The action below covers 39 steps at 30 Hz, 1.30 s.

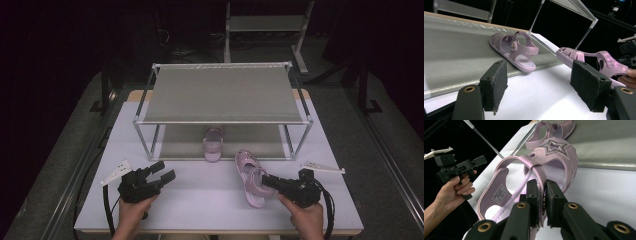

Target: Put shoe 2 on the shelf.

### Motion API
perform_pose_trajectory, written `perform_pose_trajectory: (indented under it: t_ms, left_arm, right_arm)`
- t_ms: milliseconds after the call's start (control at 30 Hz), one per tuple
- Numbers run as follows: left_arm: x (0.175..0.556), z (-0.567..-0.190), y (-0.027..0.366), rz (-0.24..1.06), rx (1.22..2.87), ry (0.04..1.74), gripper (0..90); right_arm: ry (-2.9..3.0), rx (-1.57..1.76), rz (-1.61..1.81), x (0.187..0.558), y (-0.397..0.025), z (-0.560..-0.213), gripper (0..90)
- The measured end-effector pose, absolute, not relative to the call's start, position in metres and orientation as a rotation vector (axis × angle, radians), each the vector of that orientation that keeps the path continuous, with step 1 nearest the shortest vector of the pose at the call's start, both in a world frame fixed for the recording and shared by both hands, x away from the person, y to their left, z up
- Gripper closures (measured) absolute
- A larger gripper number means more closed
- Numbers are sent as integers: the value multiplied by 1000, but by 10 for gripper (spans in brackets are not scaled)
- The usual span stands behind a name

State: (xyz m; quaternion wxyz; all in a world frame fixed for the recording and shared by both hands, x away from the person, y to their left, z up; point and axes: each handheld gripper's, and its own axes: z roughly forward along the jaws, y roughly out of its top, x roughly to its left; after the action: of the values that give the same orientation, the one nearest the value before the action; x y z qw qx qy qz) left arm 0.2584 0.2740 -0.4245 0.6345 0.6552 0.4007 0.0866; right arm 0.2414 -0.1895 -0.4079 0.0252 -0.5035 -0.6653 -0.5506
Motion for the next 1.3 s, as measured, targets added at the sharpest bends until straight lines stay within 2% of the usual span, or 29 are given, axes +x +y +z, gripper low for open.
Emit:
perform_pose_trajectory:
  t_ms: [1300]
  left_arm:
    - [257, -424, 272, 191, 1510, 912, 285]
  right_arm:
    - [-2038, -1608, -1770, 278, -175, -403, 812]
